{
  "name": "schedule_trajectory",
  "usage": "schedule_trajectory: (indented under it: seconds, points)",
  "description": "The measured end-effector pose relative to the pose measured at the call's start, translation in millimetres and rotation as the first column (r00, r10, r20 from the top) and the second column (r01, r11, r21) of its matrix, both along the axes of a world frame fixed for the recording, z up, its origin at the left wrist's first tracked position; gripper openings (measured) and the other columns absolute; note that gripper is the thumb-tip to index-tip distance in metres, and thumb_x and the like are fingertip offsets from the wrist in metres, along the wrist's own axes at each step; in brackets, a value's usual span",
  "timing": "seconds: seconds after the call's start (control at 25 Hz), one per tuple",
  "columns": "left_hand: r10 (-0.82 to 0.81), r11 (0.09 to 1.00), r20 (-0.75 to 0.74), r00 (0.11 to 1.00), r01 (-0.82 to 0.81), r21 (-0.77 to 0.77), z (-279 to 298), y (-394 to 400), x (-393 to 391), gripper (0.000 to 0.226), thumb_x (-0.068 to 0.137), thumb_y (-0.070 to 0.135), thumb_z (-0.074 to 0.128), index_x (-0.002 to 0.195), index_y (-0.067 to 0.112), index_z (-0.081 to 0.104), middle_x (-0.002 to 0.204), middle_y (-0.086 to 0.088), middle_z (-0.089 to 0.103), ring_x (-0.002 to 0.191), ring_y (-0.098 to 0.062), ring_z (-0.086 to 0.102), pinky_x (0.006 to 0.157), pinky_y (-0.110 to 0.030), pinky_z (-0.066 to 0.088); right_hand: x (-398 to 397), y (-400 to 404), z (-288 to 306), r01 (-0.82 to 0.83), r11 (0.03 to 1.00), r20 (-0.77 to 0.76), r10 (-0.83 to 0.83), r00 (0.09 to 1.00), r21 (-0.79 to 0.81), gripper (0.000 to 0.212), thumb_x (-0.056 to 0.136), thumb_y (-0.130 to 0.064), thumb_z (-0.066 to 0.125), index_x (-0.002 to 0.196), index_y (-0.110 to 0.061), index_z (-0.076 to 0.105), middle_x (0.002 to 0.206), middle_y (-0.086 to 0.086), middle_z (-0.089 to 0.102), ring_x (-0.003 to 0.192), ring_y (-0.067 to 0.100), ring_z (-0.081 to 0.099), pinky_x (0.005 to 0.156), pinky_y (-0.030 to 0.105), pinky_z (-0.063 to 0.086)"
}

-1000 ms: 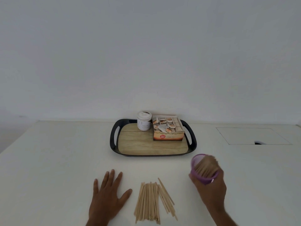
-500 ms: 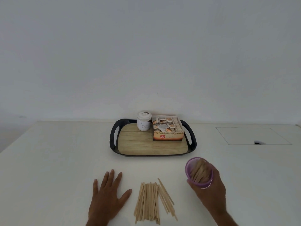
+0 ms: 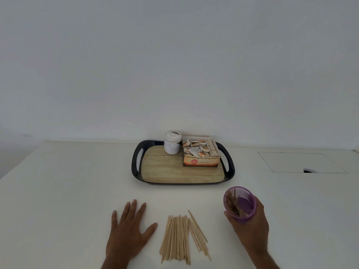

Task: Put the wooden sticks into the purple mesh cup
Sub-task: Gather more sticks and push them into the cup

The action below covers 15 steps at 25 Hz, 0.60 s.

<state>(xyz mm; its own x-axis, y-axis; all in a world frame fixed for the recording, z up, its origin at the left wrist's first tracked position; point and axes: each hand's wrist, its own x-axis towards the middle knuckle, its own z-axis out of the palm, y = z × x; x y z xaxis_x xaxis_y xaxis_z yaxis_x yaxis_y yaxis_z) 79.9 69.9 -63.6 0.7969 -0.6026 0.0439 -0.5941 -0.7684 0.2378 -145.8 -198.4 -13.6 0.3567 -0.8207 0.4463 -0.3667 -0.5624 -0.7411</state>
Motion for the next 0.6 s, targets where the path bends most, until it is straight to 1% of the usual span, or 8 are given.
schedule_trajectory:
  seconds: [0.08, 0.16, 0.28, 0.4, 0.48, 0.6]
  points:
    - [0.001, 1.0, -0.007, 1.0, -0.001, -0.001, 0.9, -0.4, 0.7, 0.108, 0.065, 0.091, -0.012, 0.156, 0.038, 0.015, 0.167, 0.005, 0.006, 0.154, -0.014, 0.0, 0.123, -0.049, -0.004, -0.4, 1.7, -0.4, -0.017, 1.0, -0.01, 0.017, 1.0, -0.003, 0.096, 0.048, -0.026, 0.097, 0.129, -0.016, 0.047, 0.122, 0.005, 0.061, 0.106, 0.025, 0.06, 0.082, 0.031, 0.049]
    - [0.003, 1.0, -0.014, 1.0, -0.002, 0.009, 0.4, -0.6, -0.2, 0.103, 0.07, 0.091, -0.005, 0.156, 0.038, 0.014, 0.167, 0.005, 0.006, 0.154, -0.013, -0.001, 0.123, -0.049, -0.004, -0.9, 0.3, -1.0, -0.023, 1.0, -0.004, 0.023, 1.0, 0.013, 0.096, 0.048, -0.027, 0.097, 0.129, -0.017, 0.047, 0.123, 0.003, 0.06, 0.107, 0.022, 0.058, 0.081, 0.03, 0.05]
    - [0.007, 1.0, -0.035, 0.999, -0.007, 0.02, 1.8, -0.3, 0.1, 0.097, 0.074, 0.087, 0.004, 0.157, 0.038, 0.012, 0.167, 0.006, 0.004, 0.154, -0.013, -0.003, 0.123, -0.049, -0.006, 1.3, 3.0, 0.0, -0.024, 0.999, -0.005, 0.024, 1.0, 0.035, 0.097, 0.047, -0.028, 0.097, 0.129, -0.018, 0.047, 0.122, -0.001, 0.059, 0.104, 0.015, 0.056, 0.081, 0.027, 0.046]
    - [0.002, 1.0, -0.021, 1.0, -0.002, 0.008, 2.2, 0.2, -0.3, 0.104, 0.069, 0.091, -0.006, 0.156, 0.038, 0.013, 0.167, 0.005, 0.004, 0.154, -0.013, -0.002, 0.123, -0.049, -0.006, 2.0, 3.2, -2.4, -0.021, 0.997, -0.012, 0.022, 1.0, 0.07, 0.098, 0.046, -0.028, 0.097, 0.129, -0.017, 0.047, 0.122, 0.0, 0.059, 0.102, 0.012, 0.055, 0.081, 0.027, 0.047]
    - [-0.002, 1.0, -0.018, 1.0, 0.003, 0.003, 2.0, 0.1, -0.2, 0.109, 0.064, 0.091, -0.012, 0.156, 0.038, 0.013, 0.167, 0.005, 0.004, 0.154, -0.013, -0.002, 0.122, -0.049, -0.006, 2.8, 2.4, -5.6, -0.008, 0.995, -0.022, 0.011, 1.0, 0.101, 0.101, 0.045, -0.03, 0.097, 0.13, -0.017, 0.046, 0.123, 0.002, 0.06, 0.105, 0.018, 0.059, 0.082, 0.03, 0.049]
    - [-0.003, 1.0, -0.021, 1.0, 0.003, -0.001, 2.1, 0.0, 0.1, 0.111, 0.063, 0.091, -0.014, 0.157, 0.038, 0.013, 0.167, 0.005, 0.004, 0.154, -0.013, -0.003, 0.122, -0.049, -0.006, 3.1, 1.7, -7.8, 0.01, 0.984, 0.003, -0.01, 1.0, 0.176, 0.101, 0.045, -0.034, 0.097, 0.131, -0.018, 0.046, 0.125, 0.001, 0.06, 0.109, 0.022, 0.06, 0.087, 0.031, 0.049]
